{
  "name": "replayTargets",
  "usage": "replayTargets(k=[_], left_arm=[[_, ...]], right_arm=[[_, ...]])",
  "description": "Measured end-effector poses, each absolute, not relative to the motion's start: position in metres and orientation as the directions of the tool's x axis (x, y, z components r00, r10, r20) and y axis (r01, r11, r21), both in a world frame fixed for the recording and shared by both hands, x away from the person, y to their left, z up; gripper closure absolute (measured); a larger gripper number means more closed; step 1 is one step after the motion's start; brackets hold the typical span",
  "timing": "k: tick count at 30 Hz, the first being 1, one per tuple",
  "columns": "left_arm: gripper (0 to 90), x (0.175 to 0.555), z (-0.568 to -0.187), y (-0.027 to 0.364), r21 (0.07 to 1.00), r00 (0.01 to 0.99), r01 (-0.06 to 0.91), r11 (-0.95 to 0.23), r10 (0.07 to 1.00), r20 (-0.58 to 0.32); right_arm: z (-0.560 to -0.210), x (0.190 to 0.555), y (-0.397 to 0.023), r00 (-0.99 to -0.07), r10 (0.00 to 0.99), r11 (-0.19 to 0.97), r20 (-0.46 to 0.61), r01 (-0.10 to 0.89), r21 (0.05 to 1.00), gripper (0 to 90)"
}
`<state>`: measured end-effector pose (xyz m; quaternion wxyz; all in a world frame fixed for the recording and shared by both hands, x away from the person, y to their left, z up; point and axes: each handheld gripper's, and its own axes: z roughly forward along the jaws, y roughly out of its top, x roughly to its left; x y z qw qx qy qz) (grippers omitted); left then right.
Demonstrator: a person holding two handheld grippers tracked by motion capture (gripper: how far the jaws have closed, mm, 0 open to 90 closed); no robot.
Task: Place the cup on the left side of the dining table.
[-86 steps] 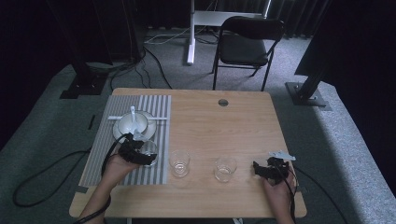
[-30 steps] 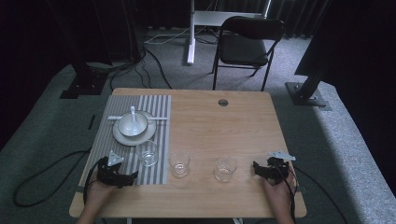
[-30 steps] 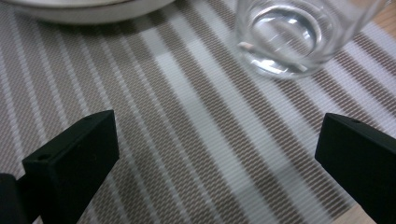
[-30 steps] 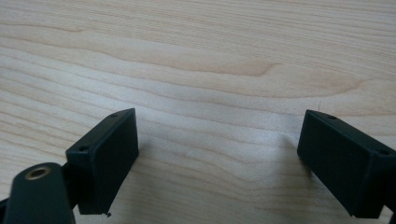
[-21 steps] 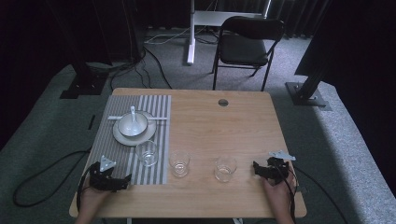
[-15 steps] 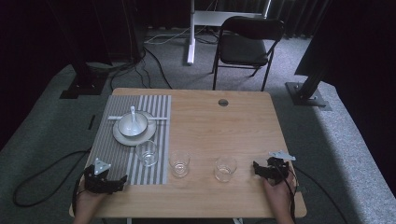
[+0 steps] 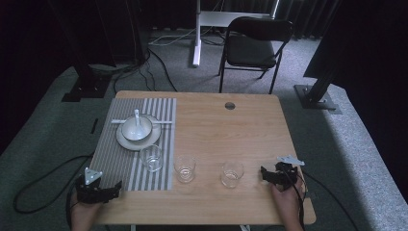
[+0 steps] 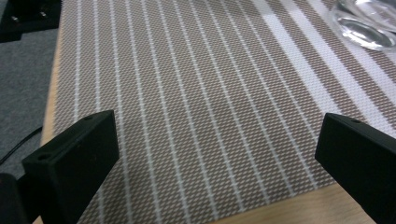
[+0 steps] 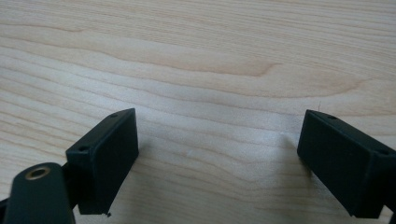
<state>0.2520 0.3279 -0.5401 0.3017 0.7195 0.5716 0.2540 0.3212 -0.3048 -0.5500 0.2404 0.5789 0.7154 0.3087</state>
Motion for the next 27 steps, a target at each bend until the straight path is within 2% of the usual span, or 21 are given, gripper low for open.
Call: replayTargets(k=[18,27], left_arm=[[0.2,0.239,-0.540,0.339,0.775,0.061,0.631,-0.036,0.998,-0.003],[0.2,0.239,-0.543,0.341,0.772,0.046,0.635,-0.026,0.999,-0.004]], right_arm=[[-0.550,0.321,-0.305,-0.214,0.977,0.139,0.014,0.680,0.720,12.0],[-0.550,0.321,-0.305,-0.214,0.977,0.139,0.013,0.680,0.720,12.0]])
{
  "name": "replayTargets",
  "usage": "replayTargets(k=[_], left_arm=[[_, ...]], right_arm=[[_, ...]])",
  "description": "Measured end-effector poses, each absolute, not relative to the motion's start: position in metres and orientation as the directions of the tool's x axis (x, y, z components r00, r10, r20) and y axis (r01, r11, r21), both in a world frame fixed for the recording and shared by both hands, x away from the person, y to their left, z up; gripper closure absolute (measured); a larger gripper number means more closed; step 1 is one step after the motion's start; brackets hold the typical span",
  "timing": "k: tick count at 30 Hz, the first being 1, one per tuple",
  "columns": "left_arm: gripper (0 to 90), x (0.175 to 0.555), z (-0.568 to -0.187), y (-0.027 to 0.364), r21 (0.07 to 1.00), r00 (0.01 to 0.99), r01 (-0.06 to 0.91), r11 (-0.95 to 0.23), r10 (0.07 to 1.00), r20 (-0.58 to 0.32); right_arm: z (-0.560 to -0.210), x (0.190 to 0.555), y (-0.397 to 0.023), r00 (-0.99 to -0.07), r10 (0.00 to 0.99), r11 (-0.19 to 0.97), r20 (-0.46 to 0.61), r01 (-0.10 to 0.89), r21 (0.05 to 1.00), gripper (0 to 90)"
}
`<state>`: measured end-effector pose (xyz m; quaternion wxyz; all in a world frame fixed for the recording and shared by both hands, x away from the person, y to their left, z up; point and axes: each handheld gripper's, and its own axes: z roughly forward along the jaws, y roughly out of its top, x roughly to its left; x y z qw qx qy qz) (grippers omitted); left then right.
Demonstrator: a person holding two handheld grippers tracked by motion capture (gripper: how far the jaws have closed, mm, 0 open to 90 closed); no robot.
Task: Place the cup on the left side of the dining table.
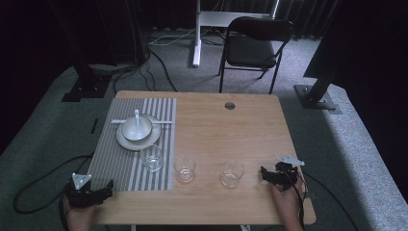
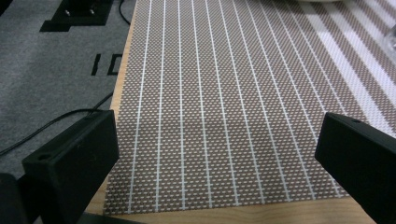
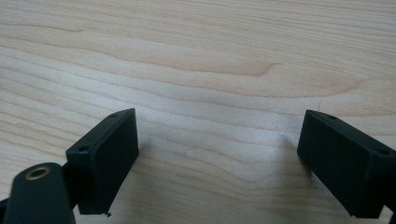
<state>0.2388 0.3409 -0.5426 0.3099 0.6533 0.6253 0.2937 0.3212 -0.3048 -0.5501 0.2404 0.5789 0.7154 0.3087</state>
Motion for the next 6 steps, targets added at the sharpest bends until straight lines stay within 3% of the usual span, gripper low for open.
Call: replayTargets(k=[6], left_arm=[[0.2,0.2370,-0.5417,0.3425,0.786,0.060,0.618,-0.014,0.998,-0.029]], right_arm=[[-0.5500,0.3210,-0.3048,-0.210,0.978,0.137,0.014,0.681,0.720,12.0]])
